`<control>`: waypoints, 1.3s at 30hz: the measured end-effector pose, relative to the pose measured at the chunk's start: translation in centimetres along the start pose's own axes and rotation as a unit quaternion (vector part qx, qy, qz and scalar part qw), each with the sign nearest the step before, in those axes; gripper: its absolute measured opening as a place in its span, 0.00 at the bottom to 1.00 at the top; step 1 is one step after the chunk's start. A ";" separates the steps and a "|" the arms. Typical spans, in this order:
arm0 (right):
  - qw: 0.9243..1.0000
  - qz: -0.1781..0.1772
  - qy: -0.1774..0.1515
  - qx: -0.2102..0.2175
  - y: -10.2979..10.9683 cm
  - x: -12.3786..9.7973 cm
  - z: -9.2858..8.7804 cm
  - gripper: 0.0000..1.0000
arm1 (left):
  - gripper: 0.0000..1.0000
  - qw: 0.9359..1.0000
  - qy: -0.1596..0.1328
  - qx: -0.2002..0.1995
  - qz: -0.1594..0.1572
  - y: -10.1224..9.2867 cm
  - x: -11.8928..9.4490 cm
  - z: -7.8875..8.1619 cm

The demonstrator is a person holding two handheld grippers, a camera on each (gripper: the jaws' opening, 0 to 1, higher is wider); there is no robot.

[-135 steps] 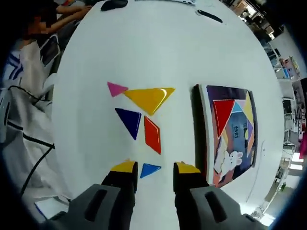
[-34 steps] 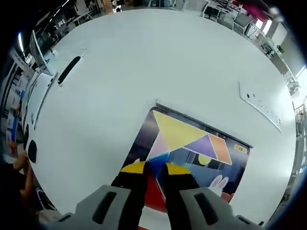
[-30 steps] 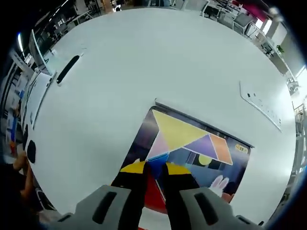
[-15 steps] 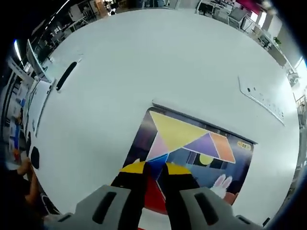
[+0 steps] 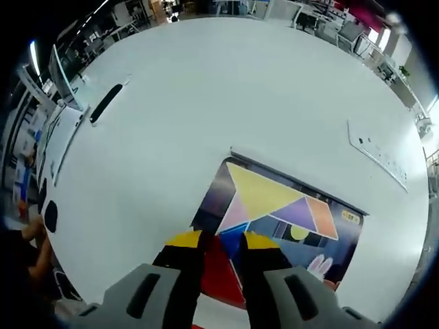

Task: Pick up the tangram pieces one by one and place each piece onto its matching region on the pattern sheet, fitting the shapes together until the outline on the sheet is completely filled by the tangram pieces

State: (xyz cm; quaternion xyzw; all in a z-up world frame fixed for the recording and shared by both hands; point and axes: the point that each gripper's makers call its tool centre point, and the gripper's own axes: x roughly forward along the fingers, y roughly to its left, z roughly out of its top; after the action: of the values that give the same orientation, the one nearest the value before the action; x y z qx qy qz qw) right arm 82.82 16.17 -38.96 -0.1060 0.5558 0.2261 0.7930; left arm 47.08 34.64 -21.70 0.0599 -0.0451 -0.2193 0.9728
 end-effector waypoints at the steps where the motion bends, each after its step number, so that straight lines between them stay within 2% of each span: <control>1: 1.000 0.001 -0.003 -0.004 0.1 -0.3 0.1 0.22 | 0.30 1.000 0.000 -0.001 0.000 0.0 0.0 0.0; 6: 0.998 -0.002 -0.007 -0.059 0.3 -2.2 0.3 0.22 | 0.30 1.000 0.001 0.000 0.000 0.0 0.1 0.0; 8: 0.998 0.000 -0.008 -0.062 0.8 -3.0 -0.4 0.22 | 0.30 1.000 0.001 0.000 0.000 -0.1 0.1 0.1; 12: 0.994 -0.007 -0.001 -0.107 1.1 -4.6 -1.9 0.22 | 0.30 1.000 0.000 0.002 -0.001 -0.2 0.0 0.2; 20: 0.990 0.000 0.009 -0.143 0.6 -6.1 -3.1 0.22 | 0.30 1.000 0.001 0.005 -0.002 -0.3 0.1 0.4; 24: 0.984 0.004 0.015 -0.178 0.8 -6.5 -4.2 0.22 | 0.30 1.000 0.001 0.005 -0.003 -0.3 0.1 0.5; 27: 0.973 0.024 0.020 -0.228 2.2 -6.7 -6.0 0.22 | 0.30 1.000 0.001 0.005 -0.003 -0.3 0.2 0.5; 28: 0.972 0.024 0.024 -0.232 2.6 -6.7 -6.7 0.22 | 0.30 1.000 0.002 0.005 -0.003 -0.3 0.2 0.4; 30: 0.963 0.033 0.041 -0.264 3.9 -6.6 -8.5 0.22 | 0.30 1.000 0.004 0.006 -0.004 -0.4 0.3 0.4; 31: 0.960 0.040 0.047 -0.275 5.1 -6.8 -10.4 0.22 | 0.30 1.000 0.004 0.006 -0.004 -0.4 0.3 0.4; 33: 0.953 0.038 0.056 -0.294 6.6 -6.9 -12.7 0.22 | 0.30 1.000 0.003 0.007 -0.005 -0.4 0.3 0.5; 34: 0.946 0.038 0.062 -0.316 7.3 -7.0 -13.6 0.22 | 0.30 1.000 0.003 0.007 -0.006 -0.5 0.3 0.5; 36: 0.937 0.051 0.067 -0.339 9.0 -7.0 -15.2 0.22 | 0.30 1.000 0.003 0.007 -0.006 -0.5 0.2 0.5; 38: 0.933 0.057 0.069 -0.349 10.3 -7.0 -15.7 0.22 | 0.30 1.000 0.004 0.007 -0.005 -0.4 0.2 0.4; 39: 0.927 0.063 0.071 -0.364 11.3 -7.0 -16.0 0.22 | 0.30 1.000 0.005 0.007 -0.004 -0.4 0.2 0.3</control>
State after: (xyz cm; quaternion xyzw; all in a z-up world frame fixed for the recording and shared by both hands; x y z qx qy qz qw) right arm 62.18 17.64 -37.26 -0.3680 0.4956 0.4540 0.6426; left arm 47.10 34.18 -21.41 0.0677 -0.0410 -0.2226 0.9717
